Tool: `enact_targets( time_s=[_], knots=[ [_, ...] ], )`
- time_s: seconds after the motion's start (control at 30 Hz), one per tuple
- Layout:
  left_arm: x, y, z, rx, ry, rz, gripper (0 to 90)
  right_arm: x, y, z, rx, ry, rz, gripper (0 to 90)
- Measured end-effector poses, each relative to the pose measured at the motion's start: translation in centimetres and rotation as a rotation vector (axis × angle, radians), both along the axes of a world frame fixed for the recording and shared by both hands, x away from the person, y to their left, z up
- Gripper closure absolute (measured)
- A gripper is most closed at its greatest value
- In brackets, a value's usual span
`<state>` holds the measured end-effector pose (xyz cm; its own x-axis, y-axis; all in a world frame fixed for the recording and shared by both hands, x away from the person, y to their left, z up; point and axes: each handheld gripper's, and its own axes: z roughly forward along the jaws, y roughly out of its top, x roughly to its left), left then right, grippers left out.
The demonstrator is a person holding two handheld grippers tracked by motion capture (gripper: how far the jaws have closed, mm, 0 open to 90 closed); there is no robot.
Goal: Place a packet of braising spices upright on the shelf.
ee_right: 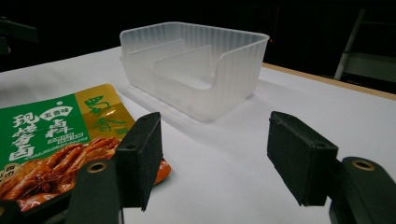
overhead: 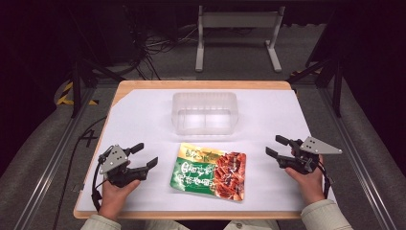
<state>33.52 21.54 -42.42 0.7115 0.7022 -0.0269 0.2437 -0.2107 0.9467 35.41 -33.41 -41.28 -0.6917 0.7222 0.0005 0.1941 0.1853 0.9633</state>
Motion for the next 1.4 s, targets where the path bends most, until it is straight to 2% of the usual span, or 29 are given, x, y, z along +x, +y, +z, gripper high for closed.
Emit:
enact_targets(
  time_s=[0.07,0.17,0.37,0.47,0.57,0.73,0.8,0.83,0.87,1.1,1.2,1.23,1.27,1.3,1.33,1.37,1.4],
  knots=[
    [-0.1,0.0,0.1,-0.014,0.012,-0.004,26.5,0.0,0.0,-0.1,-0.004,0.005,-0.003,35.7],
    [-0.3,-0.2,0.3,-0.021,0.004,-0.007,26.3,0.0,0.1,-0.1,-0.012,0.011,-0.003,35.4],
    [-0.6,-0.8,0.7,-0.017,-0.007,-0.048,24.3,0.0,0.1,-0.1,-0.019,0.021,-0.009,35.4],
    [-0.7,-1.2,0.9,-0.038,-0.006,-0.055,23.2,0.0,0.1,-0.1,-0.024,0.02,-0.01,35.4],
    [-1.0,-1.9,1.4,-0.051,-0.017,-0.085,22.6,0.0,0.2,-0.2,-0.025,0.025,-0.007,35.4],
    [-1.3,-3.2,1.7,-0.049,-0.005,-0.125,21.0,0.1,0.3,-0.2,-0.031,0.03,-0.007,35.4],
    [-1.4,-3.6,1.7,-0.063,0.021,-0.142,20.9,0.1,0.3,-0.2,-0.031,0.031,-0.006,35.4],
    [-1.4,-3.6,1.7,-0.063,0.021,-0.142,21.0,0.1,0.3,-0.3,-0.031,0.031,-0.006,35.4],
    [-1.5,-4.0,1.8,-0.051,0.037,-0.143,21.0,0.1,0.3,-0.3,-0.031,0.033,-0.007,35.4],
    [-1.6,-5.0,1.8,-0.037,0.068,-0.137,16.2,0.0,0.2,-0.3,-0.034,0.032,-0.006,35.2],
    [-1.3,-5.4,1.5,0.003,0.136,-0.161,16.3,0.1,0.2,-0.3,-0.035,0.036,-0.006,35.0],
    [-1.1,-5.7,1.1,0.033,0.19,-0.169,16.3,0.1,0.2,-0.3,-0.036,0.034,-0.003,35.0],
    [-1.1,-5.7,1.1,0.033,0.19,-0.169,16.3,0.1,0.2,-0.3,-0.036,0.034,-0.003,35.0],
    [-0.9,-5.9,0.9,0.06,0.219,-0.16,16.4,0.1,0.3,-0.3,-0.034,0.038,-0.001,34.9],
    [-0.9,-5.9,0.9,0.06,0.219,-0.16,16.6,0.1,0.3,-0.3,-0.034,0.038,-0.001,34.9],
    [-0.7,-6.0,0.6,0.094,0.262,-0.157,16.6,0.1,0.3,-0.3,-0.034,0.039,0.0,34.9],
    [-0.6,-6.1,0.5,0.112,0.27,-0.154,16.7,0.1,0.3,-0.3,-0.035,0.039,0.0,34.9]
  ],
)
